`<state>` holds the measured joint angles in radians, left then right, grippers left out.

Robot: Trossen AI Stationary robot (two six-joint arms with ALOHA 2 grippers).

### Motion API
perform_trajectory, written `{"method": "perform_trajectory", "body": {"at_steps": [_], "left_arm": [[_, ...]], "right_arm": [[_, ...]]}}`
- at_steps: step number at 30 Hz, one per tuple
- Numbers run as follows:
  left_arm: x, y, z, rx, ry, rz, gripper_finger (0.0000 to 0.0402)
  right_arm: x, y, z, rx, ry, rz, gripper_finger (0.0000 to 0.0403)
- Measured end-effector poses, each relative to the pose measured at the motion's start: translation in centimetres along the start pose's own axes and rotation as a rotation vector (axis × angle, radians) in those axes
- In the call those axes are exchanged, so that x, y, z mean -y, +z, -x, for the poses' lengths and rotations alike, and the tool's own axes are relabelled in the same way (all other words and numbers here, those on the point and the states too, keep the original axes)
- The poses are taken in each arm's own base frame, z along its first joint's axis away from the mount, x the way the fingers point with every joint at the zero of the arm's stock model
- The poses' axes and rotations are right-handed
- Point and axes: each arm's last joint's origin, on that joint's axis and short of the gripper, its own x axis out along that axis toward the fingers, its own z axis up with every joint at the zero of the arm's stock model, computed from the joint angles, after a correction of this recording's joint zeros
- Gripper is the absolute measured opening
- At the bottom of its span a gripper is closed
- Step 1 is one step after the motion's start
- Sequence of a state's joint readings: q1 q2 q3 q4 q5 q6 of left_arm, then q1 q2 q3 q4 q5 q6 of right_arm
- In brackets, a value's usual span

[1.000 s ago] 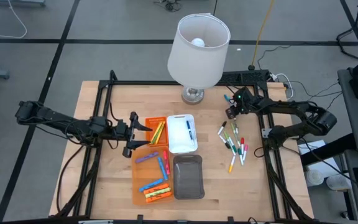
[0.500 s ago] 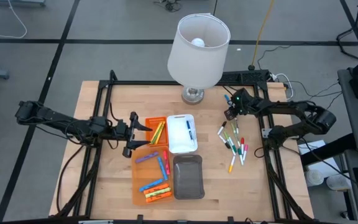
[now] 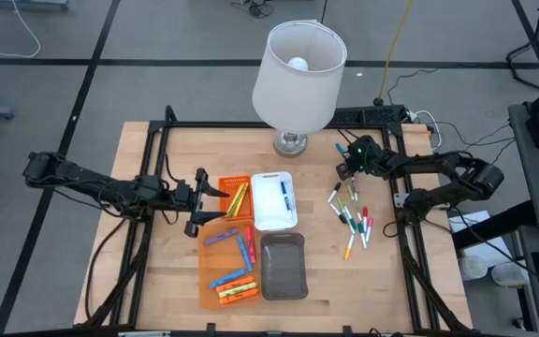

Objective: Pick & Place Markers
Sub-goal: Put the light blue marker pen into the white bin

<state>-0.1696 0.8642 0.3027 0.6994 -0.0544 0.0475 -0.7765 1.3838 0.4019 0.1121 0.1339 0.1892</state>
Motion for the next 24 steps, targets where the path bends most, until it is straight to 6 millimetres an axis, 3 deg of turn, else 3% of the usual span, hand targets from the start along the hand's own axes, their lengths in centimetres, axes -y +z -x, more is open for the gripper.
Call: {"method": "perform_trajectory", "body": {"at_steps": [7,14,19,24], "left_arm": [[0.0,0.0,0.0,0.0,0.0,0.001,0.0237],[0.0,0.0,0.0,0.0,0.0,0.051,0.0237],[0.0,0.0,0.0,-0.001,0.0,0.084,0.0237],[0.1,-0.7,-0.4,-0.035,0.0,0.1,0.0237]], "right_arm": [[-0.1,0.9,0.5,0.096,0.034,-0.043,0.002],[-1.2,2.8,3.7,0.309,0.171,-0.038,0.0018],[-3.1,3.1,6.1,0.385,0.389,0.018,0.0018],[-6.6,1.8,8.2,0.398,0.656,0.126,0.0018]]}}
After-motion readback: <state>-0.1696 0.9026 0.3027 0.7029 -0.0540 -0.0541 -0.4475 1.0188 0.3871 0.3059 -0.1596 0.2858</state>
